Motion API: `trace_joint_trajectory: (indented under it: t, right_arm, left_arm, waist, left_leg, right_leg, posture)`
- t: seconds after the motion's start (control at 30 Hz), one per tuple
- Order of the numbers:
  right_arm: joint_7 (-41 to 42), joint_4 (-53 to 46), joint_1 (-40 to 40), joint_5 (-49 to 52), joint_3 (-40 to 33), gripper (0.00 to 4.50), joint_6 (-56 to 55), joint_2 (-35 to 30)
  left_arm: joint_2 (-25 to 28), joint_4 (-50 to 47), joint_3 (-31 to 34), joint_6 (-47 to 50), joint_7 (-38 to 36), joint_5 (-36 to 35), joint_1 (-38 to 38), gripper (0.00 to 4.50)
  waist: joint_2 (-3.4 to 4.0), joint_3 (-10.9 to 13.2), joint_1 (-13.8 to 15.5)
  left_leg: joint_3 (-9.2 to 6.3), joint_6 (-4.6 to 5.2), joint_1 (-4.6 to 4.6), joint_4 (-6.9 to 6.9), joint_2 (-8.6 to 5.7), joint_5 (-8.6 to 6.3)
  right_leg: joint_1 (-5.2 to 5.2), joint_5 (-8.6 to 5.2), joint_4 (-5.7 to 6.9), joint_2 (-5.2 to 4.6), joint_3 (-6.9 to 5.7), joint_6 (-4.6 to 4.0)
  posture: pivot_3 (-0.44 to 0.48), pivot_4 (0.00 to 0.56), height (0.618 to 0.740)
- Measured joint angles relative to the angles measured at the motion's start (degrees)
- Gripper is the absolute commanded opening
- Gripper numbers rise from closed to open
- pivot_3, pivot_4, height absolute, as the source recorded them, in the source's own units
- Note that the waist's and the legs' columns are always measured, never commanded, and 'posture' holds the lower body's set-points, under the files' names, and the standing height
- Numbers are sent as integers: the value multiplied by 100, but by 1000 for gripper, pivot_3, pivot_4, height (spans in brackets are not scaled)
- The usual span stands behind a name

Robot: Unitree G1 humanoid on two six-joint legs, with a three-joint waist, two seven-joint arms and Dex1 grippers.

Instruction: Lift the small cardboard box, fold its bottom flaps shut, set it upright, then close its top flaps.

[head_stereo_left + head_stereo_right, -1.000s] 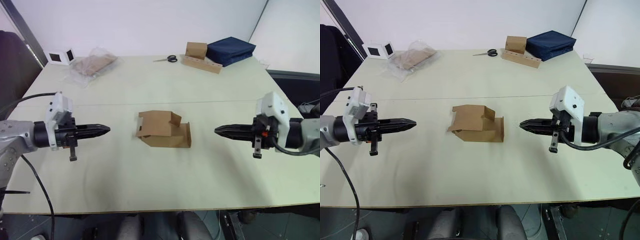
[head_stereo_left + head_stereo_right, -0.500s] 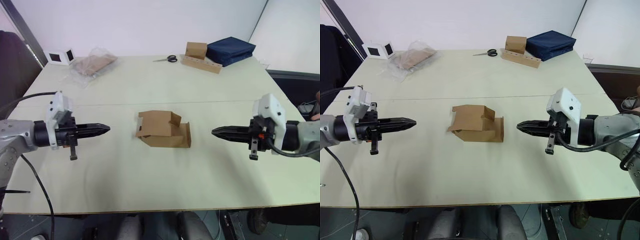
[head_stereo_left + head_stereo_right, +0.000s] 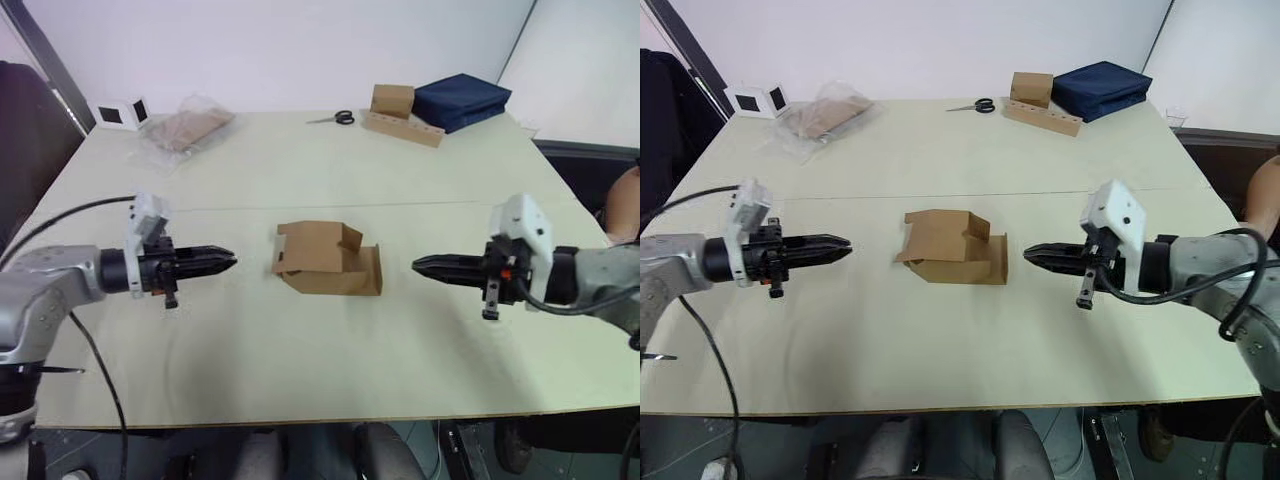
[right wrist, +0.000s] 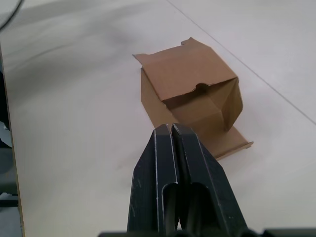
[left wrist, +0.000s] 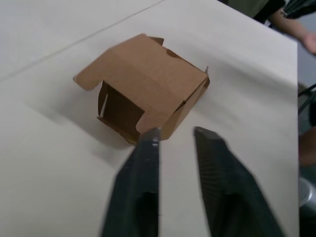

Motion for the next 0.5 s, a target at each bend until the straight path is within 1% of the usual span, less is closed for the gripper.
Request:
trace_joint_trajectory:
  t: [0.03, 0.07, 0.1, 0.13, 0.17, 0.2, 0.37, 0.5]
  right_arm:
    - [-41, -7, -12, -41, 34, 0, -38, 32]
    - [-139, 2, -104, -171, 138, 0, -138, 201]
    - [-185, -12, -153, -234, 265, 0, -229, 316]
    - [-206, -45, -151, -293, 370, 0, -291, 372]
    - [-247, -87, -86, -396, 446, 0, -357, 440]
    - [-295, -97, -56, -474, 536, 0, -416, 532]
    - [-545, -108, -66, -901, 770, 0, -670, 777]
    - [-712, -143, -74, -1337, 1023, 0, -919, 921]
  left_arm:
    - [-75, 163, -107, 112, -29, -6, -146, 2613]
    - [-359, 684, -246, 362, -67, -25, -623, 2937]
    - [-523, 999, -340, 516, -85, -38, -902, 3362]
    - [-620, 1248, -405, 647, -111, -49, -1071, 3599]
    - [-742, 1693, -517, 822, -193, -44, -1330, 4181]
    - [-852, 2107, -587, 962, -267, -16, -1562, 4438]
    - [-1251, 3280, -856, 1375, -630, 92, -2245, 4438]
    - [-1502, 3900, -1016, 1491, -837, 275, -2624, 4438]
  waist:
    - [0, 0, -1]
    - [-2, 0, 23]
    - [-6, 0, 38]
    - [-6, 0, 32]
    - [-7, 0, 32]
    - [-10, 1, 23]
    - [-10, 2, -14]
    - [-10, 1, -22]
  left_leg:
    - [1, 0, -1, 0, -1, 0]
    - [-4, 0, -1, 6, -2, 0]
    - [-10, 0, -4, 11, -2, 1]
    - [-9, 0, -4, 11, -2, 0]
    - [-8, 0, -5, 11, -4, 0]
    - [-8, 0, -8, 11, -5, 0]
    - [-9, 0, -11, 10, -6, 0]
    - [-8, 0, -9, 10, -6, 0]
  right_leg:
    - [0, 0, 0, -1, 0, 0]
    - [2, 0, 6, 1, -6, 0]
    - [2, 1, 7, 3, -12, 0]
    - [3, 0, 7, 1, -10, 0]
    - [4, 0, 6, 0, -9, 1]
    - [-1, 0, 4, 1, -10, 1]
    - [-9, 0, 8, 2, -8, 1]
    - [-9, 0, 9, 1, -7, 1]
  posture:
    - [0, 150, 740]
    - [0, 150, 740]
    - [0, 150, 740]
    - [0, 150, 740]
    - [0, 150, 740]
    - [0, 150, 740]
    - [0, 150, 740]
    - [0, 150, 740]
